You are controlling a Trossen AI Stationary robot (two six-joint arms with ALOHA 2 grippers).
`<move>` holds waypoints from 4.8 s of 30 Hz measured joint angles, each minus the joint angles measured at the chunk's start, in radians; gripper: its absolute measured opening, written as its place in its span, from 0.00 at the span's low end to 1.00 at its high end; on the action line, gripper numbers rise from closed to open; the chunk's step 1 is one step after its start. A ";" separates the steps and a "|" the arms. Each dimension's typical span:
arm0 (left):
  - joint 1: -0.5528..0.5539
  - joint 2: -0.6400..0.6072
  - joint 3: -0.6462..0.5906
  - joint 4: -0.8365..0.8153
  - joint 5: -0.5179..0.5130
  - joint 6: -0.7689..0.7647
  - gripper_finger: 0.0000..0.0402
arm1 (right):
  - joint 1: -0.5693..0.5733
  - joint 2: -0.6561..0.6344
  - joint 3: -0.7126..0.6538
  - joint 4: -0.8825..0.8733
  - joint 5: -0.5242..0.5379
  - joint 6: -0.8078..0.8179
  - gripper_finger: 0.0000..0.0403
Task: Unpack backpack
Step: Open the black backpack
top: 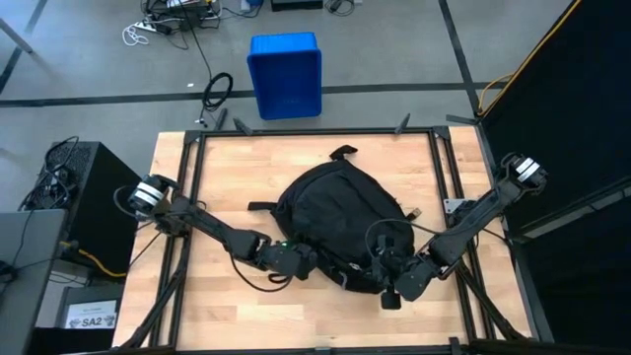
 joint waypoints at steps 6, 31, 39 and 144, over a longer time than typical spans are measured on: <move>-0.002 -0.020 -0.002 -0.067 -0.055 0.010 0.00 | -0.036 0.000 0.000 -0.016 -0.007 0.018 0.00; -0.018 -0.226 -0.251 0.222 0.069 -0.055 0.08 | -0.075 0.000 -0.004 -0.209 0.000 0.175 0.00; -0.019 -0.223 -0.245 0.351 0.160 -0.043 0.35 | -0.098 0.001 -0.004 -0.184 0.037 0.158 0.00; 0.170 -0.382 -0.615 0.411 0.669 -0.248 0.00 | -0.074 0.100 -0.013 0.170 -0.219 -0.176 0.00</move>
